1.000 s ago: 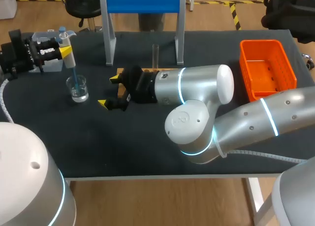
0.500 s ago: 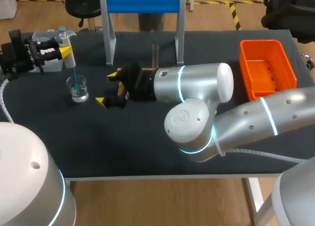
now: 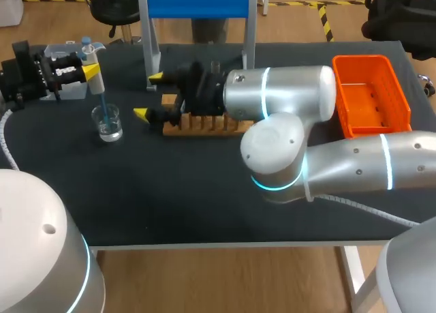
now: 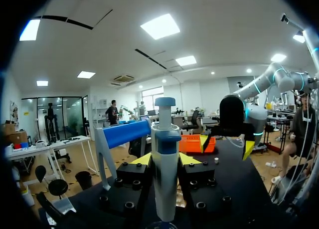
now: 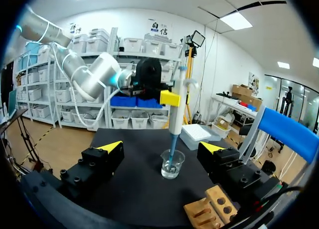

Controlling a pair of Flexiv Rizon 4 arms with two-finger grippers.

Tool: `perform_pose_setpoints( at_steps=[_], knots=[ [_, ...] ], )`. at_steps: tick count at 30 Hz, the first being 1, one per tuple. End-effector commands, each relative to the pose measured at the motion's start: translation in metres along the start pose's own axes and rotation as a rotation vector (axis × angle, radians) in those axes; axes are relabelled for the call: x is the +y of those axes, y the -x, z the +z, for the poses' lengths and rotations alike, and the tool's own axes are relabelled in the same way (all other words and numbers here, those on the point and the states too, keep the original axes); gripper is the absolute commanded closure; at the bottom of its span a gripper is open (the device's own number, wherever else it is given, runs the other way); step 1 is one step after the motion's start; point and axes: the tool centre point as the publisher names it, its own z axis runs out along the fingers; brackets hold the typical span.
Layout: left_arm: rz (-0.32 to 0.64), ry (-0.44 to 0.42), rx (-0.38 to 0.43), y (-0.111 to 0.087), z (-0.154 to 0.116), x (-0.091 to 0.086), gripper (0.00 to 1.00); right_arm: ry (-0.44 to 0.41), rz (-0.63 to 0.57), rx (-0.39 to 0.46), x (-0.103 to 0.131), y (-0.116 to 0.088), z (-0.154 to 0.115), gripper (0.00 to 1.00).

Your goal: Invert the test tube, pick up the pipette, mount the tip to pipette, aspirate from beaker and dispense into the tube, eject the tip, return the pipette, and cap with the stopper.

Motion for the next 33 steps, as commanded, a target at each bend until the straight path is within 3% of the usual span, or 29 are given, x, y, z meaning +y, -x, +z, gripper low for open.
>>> perform_pose_setpoints(
  at_steps=[1, 6, 7, 9, 12, 33],
  knots=[
    [0.002, -0.001, -0.005, -0.001, 0.0, 0.0, 1.0, 0.056, -0.014, 0.217, 0.014, 0.008, -0.023, 0.0],
    [0.002, -0.001, -0.005, -0.001, 0.0, 0.0, 1.0, 0.091, -0.027, 0.287, 0.032, 0.008, -0.027, 0.0],
    [0.002, -0.001, -0.005, -0.001, 0.0, 0.0, 1.0, 0.095, -0.031, 0.297, 0.034, 0.008, -0.027, 0.06],
    [0.002, -0.001, -0.005, -0.001, 0.0, 0.0, 1.0, 0.096, -0.042, 0.31, 0.038, 0.007, -0.028, 0.56],
    [0.002, -0.001, -0.005, -0.001, 0.0, 0.0, 1.0, 0.108, -0.039, 0.331, 0.044, 0.006, -0.029, 1.0],
    [0.002, -0.001, -0.005, -0.001, 0.0, 0.0, 1.0, 0.205, 0.002, 0.43, 0.092, 0.016, -0.013, 1.0]
  ],
)
